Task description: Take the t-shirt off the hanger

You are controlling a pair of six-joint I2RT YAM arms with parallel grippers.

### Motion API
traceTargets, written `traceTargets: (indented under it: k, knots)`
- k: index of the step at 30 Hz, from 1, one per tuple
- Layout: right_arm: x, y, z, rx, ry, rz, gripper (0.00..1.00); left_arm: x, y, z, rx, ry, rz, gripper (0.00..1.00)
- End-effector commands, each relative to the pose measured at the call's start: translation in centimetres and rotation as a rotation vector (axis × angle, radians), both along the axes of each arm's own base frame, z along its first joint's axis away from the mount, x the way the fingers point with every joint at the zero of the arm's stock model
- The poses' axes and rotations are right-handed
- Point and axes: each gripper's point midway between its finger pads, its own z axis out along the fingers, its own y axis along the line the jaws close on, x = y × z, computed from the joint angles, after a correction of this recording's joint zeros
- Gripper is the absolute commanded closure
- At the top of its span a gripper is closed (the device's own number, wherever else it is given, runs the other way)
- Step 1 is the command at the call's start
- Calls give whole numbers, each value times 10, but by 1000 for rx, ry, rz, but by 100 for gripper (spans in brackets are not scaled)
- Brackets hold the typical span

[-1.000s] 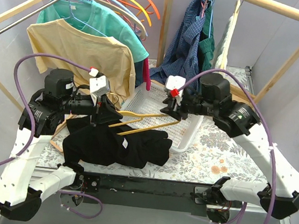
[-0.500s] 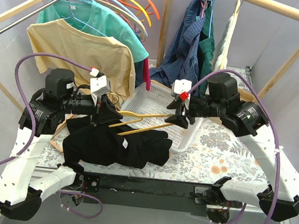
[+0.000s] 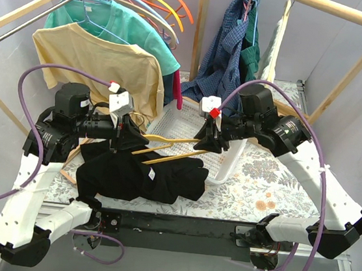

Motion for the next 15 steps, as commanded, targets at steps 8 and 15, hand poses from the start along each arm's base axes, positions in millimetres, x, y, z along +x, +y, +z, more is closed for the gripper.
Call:
traceTargets:
  k: [8,15]
  knots:
    - [-5,4,8,37,-8,56,99,-2,-2,13,-24,-44,-23,100]
    - [-1,-11,11,24,-67,-33,99,11,5,14,-23,-75,94,83]
